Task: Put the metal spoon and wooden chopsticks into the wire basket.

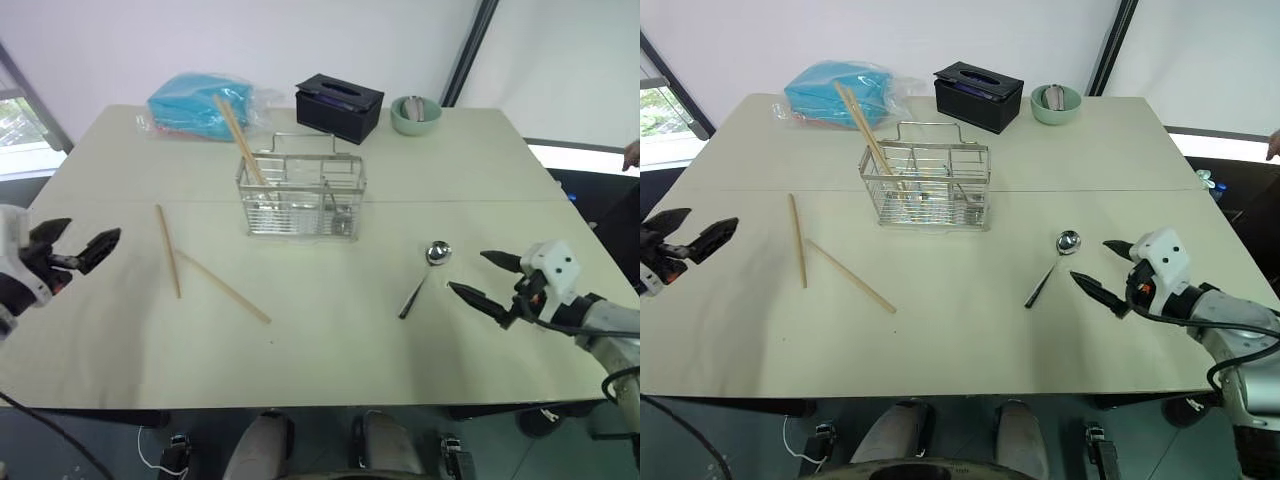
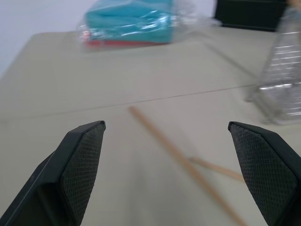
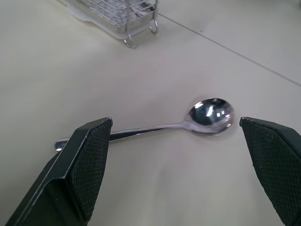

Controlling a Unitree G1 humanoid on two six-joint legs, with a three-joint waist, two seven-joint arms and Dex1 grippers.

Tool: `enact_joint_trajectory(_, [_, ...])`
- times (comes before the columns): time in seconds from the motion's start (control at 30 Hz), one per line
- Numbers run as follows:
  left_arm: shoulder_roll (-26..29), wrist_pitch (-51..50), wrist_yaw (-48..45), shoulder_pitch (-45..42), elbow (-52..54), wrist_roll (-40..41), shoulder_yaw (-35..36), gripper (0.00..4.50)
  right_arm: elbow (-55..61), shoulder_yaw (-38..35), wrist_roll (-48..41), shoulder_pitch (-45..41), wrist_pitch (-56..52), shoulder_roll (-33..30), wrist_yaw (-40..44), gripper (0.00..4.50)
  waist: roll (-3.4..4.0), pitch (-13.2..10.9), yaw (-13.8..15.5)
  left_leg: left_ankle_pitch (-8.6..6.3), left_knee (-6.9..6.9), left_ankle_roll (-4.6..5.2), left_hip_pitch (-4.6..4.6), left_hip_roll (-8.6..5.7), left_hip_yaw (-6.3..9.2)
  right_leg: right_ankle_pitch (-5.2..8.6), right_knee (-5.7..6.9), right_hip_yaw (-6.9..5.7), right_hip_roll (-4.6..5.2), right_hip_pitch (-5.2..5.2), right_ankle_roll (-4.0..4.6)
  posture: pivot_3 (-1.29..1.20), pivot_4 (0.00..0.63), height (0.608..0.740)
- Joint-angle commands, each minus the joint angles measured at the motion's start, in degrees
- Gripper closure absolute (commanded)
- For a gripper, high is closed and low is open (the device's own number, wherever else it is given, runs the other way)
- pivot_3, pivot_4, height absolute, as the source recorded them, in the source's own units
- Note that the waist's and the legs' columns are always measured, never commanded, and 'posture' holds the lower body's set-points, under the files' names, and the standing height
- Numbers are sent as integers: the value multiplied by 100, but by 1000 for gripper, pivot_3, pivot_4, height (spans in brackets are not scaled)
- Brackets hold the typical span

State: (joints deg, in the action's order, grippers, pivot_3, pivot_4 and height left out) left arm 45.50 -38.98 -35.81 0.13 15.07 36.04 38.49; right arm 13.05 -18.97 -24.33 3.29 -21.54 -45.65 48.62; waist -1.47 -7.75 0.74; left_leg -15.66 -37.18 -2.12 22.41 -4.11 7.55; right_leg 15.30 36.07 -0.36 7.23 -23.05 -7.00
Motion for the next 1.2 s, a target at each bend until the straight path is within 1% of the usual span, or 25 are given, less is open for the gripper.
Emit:
enact_joint_trajectory(0.03, [122, -324, -182, -36, 736, 522, -137, 89, -375, -24, 104, -413, 338, -274, 296, 0, 2, -1, -1, 0, 0, 0, 0, 0, 0, 0, 0, 0, 0, 1, 0, 0, 150, 655])
enact_joint_trajectory(0.13, [240, -429, -491, 91, 1196, 672, -492, 89, -755, 161, 268, -719, 645, -489, 660, 0, 1, 0, -4, 0, -1, 0, 0, 0, -1, 0, 0, 0, 0, 2, 0, 0, 150, 655])
enact_joint_trajectory(0.23, [339, -572, -652, -36, 1448, 887, -843, 89, -1135, 400, 413, -1074, 1000, -694, 1089, 0, 2, -1, -6, 0, 1, 1, -1, 1, -3, 0, -1, -1, -1, 2, 0, 0, 150, 655])
enact_joint_trajectory(0.33, [483, -615, -916, -413, 1597, 980, -1484, 89, -1503, 940, 707, -1728, 1486, -896, 1696, 0, 12, -8, -8, 1, 0, 1, -3, 1, -7, 0, -2, -2, -1, 7, 1, 0, 150, 655])
enact_joint_trajectory(0.43, [503, -689, -1131, -825, 1681, 1055, -2141, 89, -2094, 1629, 1174, -2595, 2217, -1010, 2362, 0, 23, -15, -25, 1, -1, 1, -10, 1, -10, -1, -2, -3, -4, 15, 0, 0, 150, 655])
enact_joint_trajectory(0.57, [516, -516, -1542, -1099, 1719, 867, -2868, 89, -3346, 2720, 1994, -4011, 3413, -815, 3300, 0, 24, -20, -97, 2, 2, 1, -18, 2, -15, -2, -6, -2, -17, 20, -1, 0, 150, 655])
enact_joint_trajectory(0.7, [420, -493, -1561, -1409, 1633, 825, -3113, 89, -4796, 3481, 2635, -5192, 4578, -474, 3989, 0, 19, -29, -153, 2, 6, 1, -12, 1, -10, -3, -6, -4, -21, 16, -4, 0, 150, 655])
enact_joint_trajectory(0.8, [379, -564, -1568, -1489, 1671, 912, -3160, 89, -6032, 4003, 3282, -6121, 5623, -124, 4117, 0, 25, -33, -159, 2, 6, 0, -12, -1, -9, -6, -4, -3, -21, 15, -8, 0, 150, 655])
enact_joint_trajectory(0.9, [340, -573, -1508, -1450, 1790, 918, -3235, 89, -6929, 4364, 3784, -6720, 6339, 176, 4002, 0, 24, -33, -187, 3, 7, -1, -15, -2, -10, -7, -1, -2, -23, 16, -9, 0, 150, 655])
enact_joint_trajectory(1.03, [226, -649, -1265, -1405, 1986, 1003, -3208, 89, -7680, 4750, 4398, -7155, 7162, 415, 3684, 0, 22, -33, -164, 4, 7, -3, -16, -1, 3, -11, 7, -2, -30, 15, -17, 0, 150, 655])
enact_joint_trajectory(1.2, [185, -818, -904, -1266, 2246, 1231, -2956, 89, -8238, 5157, 5155, -7389, 7733, 615, 3017, 0, 23, -33, -173, 7, 5, -9, -16, -4, 6, -12, 13, 2, -32, 13, -17, 0, 150, 655])
